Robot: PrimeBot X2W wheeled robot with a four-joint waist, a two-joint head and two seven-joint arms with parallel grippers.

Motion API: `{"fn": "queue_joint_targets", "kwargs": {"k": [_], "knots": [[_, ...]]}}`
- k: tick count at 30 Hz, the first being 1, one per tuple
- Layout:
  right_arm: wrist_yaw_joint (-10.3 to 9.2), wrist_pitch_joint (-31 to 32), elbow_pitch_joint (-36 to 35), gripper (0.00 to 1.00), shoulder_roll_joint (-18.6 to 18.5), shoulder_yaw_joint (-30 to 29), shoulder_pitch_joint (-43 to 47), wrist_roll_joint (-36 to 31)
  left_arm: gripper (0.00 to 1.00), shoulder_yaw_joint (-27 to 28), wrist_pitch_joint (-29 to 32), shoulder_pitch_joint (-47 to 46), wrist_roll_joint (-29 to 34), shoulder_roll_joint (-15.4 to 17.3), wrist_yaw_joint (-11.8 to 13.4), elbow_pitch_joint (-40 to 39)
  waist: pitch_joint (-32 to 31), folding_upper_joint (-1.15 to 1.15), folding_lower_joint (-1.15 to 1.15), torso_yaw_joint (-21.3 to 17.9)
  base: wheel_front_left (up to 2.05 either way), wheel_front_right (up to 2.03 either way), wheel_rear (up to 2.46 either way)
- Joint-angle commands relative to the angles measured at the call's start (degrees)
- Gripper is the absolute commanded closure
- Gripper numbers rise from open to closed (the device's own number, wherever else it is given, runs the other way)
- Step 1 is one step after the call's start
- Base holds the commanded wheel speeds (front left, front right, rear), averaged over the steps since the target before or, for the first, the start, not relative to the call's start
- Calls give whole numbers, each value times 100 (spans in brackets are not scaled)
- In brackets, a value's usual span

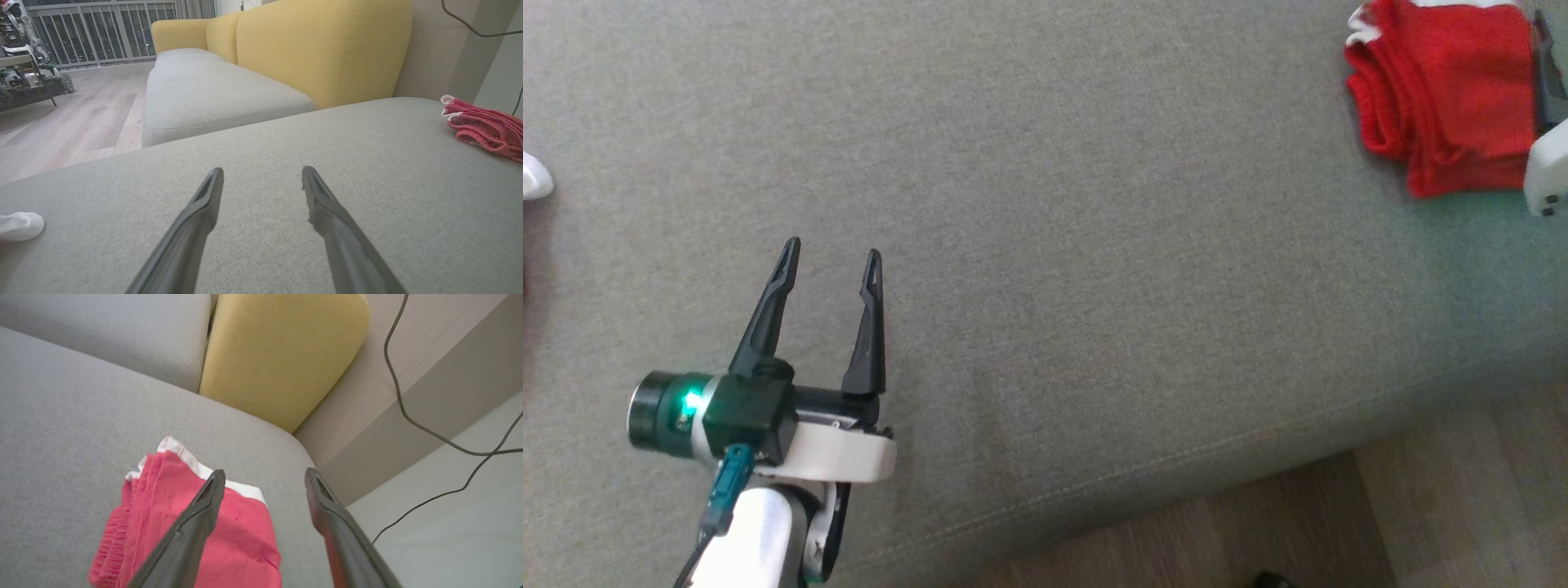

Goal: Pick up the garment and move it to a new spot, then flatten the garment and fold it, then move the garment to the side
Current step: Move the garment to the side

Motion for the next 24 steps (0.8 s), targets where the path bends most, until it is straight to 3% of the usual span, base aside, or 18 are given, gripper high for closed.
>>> {"fn": "queue_joint_targets", "kwargs": {"k": [1,11,18,24], "knots": [[-2,-121,-289,0,64,-4,94,-35,0,198,-29,-141,59,18,42,-135,-84,0,0,56,0,0,0],[-2,-766,-1244,0,1013,710,1158,944,0,330,-29,9,-122,-181,224,240,-617,0,0,510,0,0,0],[-2,-823,-1923,0,1580,624,2042,1281,0,363,-29,95,-235,-303,263,309,-938,0,0,846,0,0,0],[-2,-824,-2482,0,1764,567,2765,1378,0,375,-29,254,-245,-350,285,234,-1174,0,0,1045,0,0,0]]}}
